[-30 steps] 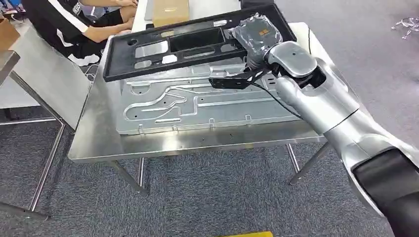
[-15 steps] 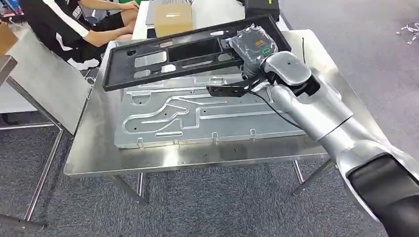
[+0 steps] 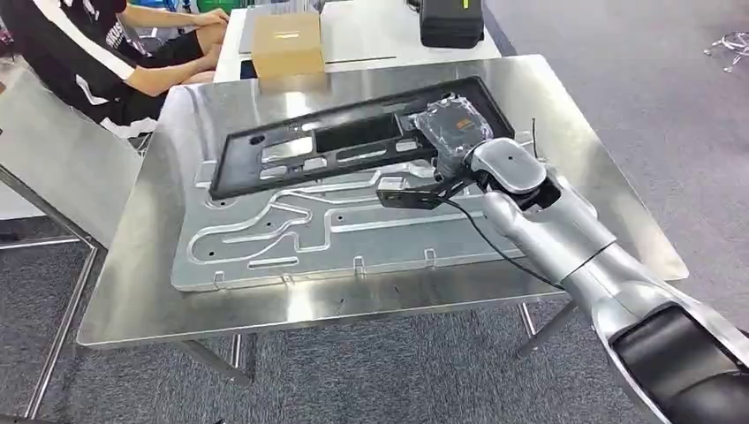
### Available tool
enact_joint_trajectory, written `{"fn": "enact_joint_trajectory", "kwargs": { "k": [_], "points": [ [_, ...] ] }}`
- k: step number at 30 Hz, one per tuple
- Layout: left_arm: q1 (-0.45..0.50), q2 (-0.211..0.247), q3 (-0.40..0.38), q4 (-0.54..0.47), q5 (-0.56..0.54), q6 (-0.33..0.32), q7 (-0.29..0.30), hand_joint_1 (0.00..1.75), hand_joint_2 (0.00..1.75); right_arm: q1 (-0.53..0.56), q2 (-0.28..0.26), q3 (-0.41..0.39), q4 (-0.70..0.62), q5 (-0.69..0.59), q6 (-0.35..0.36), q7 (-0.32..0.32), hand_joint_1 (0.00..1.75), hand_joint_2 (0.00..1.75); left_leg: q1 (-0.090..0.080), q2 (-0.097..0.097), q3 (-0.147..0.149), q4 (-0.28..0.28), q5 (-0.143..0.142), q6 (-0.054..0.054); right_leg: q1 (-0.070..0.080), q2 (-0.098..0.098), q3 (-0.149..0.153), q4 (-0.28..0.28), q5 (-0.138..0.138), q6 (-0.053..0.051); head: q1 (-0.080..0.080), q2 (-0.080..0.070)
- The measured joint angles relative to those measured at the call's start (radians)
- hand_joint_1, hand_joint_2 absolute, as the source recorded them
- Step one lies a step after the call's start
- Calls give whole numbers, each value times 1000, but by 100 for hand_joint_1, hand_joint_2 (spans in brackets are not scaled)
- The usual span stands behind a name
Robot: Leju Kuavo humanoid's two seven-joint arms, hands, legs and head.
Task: Take the parts from the cabinet and place them on the table.
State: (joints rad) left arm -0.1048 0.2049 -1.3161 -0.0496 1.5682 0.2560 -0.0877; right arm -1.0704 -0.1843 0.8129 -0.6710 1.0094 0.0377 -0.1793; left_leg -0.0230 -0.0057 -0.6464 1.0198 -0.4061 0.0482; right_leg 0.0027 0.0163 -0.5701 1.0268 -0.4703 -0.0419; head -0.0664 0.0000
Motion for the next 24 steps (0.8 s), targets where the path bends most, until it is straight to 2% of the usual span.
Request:
{"fn": "enact_joint_trajectory", "kwargs": {
  "k": [1,3,4,5,6,8,9,10,11,13,14,15,16,18,19,20,21,23,24],
  "points": [
    [-3,3,-2,0,0,-1,0,0,175,2,2,0,1,0,-3,0,175,175,-3,-1,16,-20,3,7,-2,1,-4,1,-3,6,-1,0],
    [-1,5,-3,1,0,3,0,0,175,6,5,0,2,0,-3,1,175,175,-8,0,21,-30,12,17,-8,1,6,-15,-4,15,-1,0],
    [0,6,-3,1,0,3,0,0,175,7,7,0,0,0,-3,1,175,175,5,3,46,-66,25,23,-4,0,15,-22,-8,18,0,0],
    [0,1,-4,0,0,2,0,0,175,6,6,-2,2,1,-3,1,175,175,6,8,62,-85,29,17,-4,-2,8,-1,-20,20,1,0],
    [-2,1,-4,0,0,1,0,0,175,5,6,-2,5,1,-3,0,175,175,7,8,69,-91,28,19,-6,-3,-21,56,-48,24,0,0],
    [-3,-2,-4,0,0,0,0,0,175,10,6,-3,8,-1,-3,0,175,175,8,8,80,-88,13,14,-14,-4,-112,211,-101,37,0,0],
    [-3,-4,-4,0,0,0,0,0,175,16,6,-4,9,-2,-3,-1,175,175,10,8,84,-84,5,10,-19,-5,-150,263,-107,43,0,0],
    [-2,-7,-4,0,0,0,0,0,175,23,6,-6,9,-5,-4,-1,175,175,13,8,89,-77,-5,5,-24,-6,-168,271,-87,51,0,0],
    [-2,-8,-4,0,0,0,5,0,175,32,6,-7,9,-5,-4,-1,175,175,17,7,94,-67,-15,-1,-28,-9,-162,236,-48,57,0,0],
    [-2,-11,-4,0,0,-10,-3,0,175,52,7,-8,9,-7,-7,-4,175,175,30,3,103,-36,-47,-17,-38,-15,-102,74,64,71,1,0],
    [-1,-10,-4,0,0,-16,-17,0,175,69,7,-12,12,-8,-19,-7,175,175,33,0,100,-22,-62,-26,-36,-17,-89,46,55,75,0,0],
    [-4,-8,-4,0,0,-20,-29,0,175,78,10,-15,15,-9,-32,-11,175,175,28,-2,89,0,-73,-37,-31,-15,-80,32,50,69,4,0],
    [-3,-9,-4,0,0,-31,-36,0,175,90,16,-17,18,-10,-39,-16,175,175,28,-3,81,-1,-72,-40,-27,-14,-85,41,40,52,3,0],
    [-2,-13,-2,-1,0,-42,-48,0,175,118,18,-27,24,-11,-55,-24,175,175,33,-1,83,-2,-75,-48,-22,-11,-88,38,36,41,3,0],
    [-1,-15,-2,-1,0,-42,-53,0,175,126,19,-29,28,-11,-57,-26,175,175,33,-2,84,-1,-82,-53,-27,-11,-82,32,37,33,3,0],
    [1,-16,-2,-1,0,-42,-56,0,175,135,21,-32,31,-13,-60,-25,175,175,36,1,79,17,-98,-56,-27,-11,-76,27,36,27,3,0],
    [0,-17,-2,-1,0,-43,-61,0,175,143,22,-35,34,-16,-69,-26,175,175,37,2,56,68,-125,-58,-27,-11,-72,25,34,23,3,0],
    [1,-17,5,-1,0,-49,-64,0,175,161,28,-44,39,-18,-80,-36,175,175,37,2,-28,228,-186,-63,-23,-10,-65,24,29,16,3,0],
    [1,-17,8,-1,0,-49,-66,0,175,171,30,-48,42,-18,-82,-38,175,175,37,2,-64,287,-198,-63,-21,-10,-61,24,26,14,3,0]
  ]
}}
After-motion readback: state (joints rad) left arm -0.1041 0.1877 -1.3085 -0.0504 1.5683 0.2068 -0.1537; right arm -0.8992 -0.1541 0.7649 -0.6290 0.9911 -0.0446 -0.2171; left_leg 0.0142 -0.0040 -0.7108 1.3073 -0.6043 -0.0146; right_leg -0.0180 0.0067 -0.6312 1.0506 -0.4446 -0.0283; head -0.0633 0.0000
